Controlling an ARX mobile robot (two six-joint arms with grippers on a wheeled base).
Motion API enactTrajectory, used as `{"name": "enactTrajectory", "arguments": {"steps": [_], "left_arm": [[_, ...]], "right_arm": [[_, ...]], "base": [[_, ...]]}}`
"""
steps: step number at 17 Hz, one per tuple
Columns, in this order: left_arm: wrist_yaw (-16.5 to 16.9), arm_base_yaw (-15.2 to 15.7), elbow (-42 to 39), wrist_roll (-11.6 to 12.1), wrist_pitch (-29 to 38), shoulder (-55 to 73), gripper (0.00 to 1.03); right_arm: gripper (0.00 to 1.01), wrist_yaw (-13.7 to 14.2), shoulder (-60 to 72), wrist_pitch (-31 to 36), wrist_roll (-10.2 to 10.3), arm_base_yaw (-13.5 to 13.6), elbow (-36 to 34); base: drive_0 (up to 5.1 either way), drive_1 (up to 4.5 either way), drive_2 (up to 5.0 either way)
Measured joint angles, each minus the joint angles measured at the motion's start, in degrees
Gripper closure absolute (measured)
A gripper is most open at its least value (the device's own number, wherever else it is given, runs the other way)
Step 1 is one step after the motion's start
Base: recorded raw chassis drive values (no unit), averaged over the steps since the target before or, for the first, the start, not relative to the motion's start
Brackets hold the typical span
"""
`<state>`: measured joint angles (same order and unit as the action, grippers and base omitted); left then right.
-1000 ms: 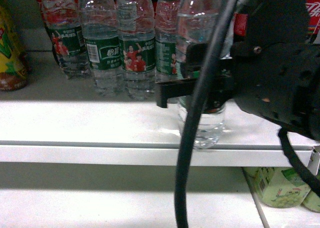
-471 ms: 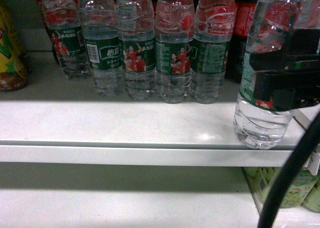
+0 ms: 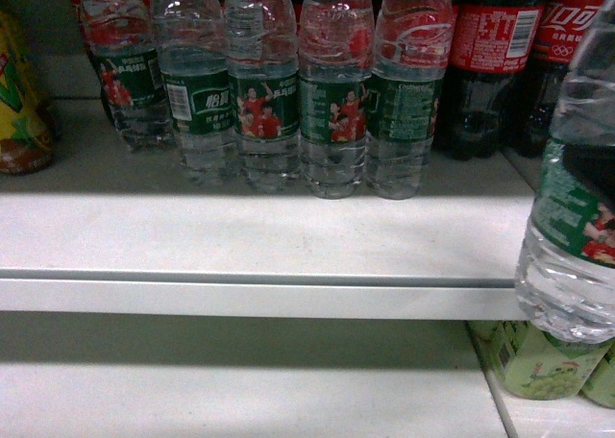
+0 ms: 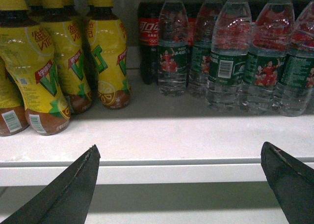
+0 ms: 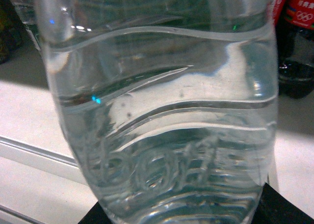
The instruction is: Move water from second to third shelf
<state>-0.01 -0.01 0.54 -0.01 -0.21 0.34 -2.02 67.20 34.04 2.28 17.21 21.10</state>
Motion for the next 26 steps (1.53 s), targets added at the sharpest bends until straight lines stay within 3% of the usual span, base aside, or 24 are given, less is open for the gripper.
{"name": "enactTrajectory", "arguments": {"steps": [2,3,6,15,26], "left_arm": [[0.00,0.00,0.00,0.00,0.02,0.00,0.05],[0.00,0.00,0.00,0.00,0.00,0.00,0.05],[0.00,0.00,0.00,0.00,0.00,0.00,0.05],[0.00,0.00,0.00,0.00,0.00,0.00,0.05],[0.00,0.00,0.00,0.00,0.02,0.00,0.05]], "right_arm": [[0.59,-3.13,-7.65,-4.59,-0.44,-3.74,-2.64],[0.59,-5.73,-14.14,-10.75,-0.39,-6.08,-4.20],[0.59,-10.54,-31.21,-24.79,2.19,-12.85,-3.21],[0.59,-10.51,-33.20,-26.82,3.26,-14.64,0.11],[0.59,-10.19,-33.57,-27.56,3.30,-14.67,0.11]], "base": [[0.0,0.00,0.0],[0.0,0.00,0.0],[0.0,0.00,0.0],[0.0,0.00,0.0],[0.0,0.00,0.0]]}}
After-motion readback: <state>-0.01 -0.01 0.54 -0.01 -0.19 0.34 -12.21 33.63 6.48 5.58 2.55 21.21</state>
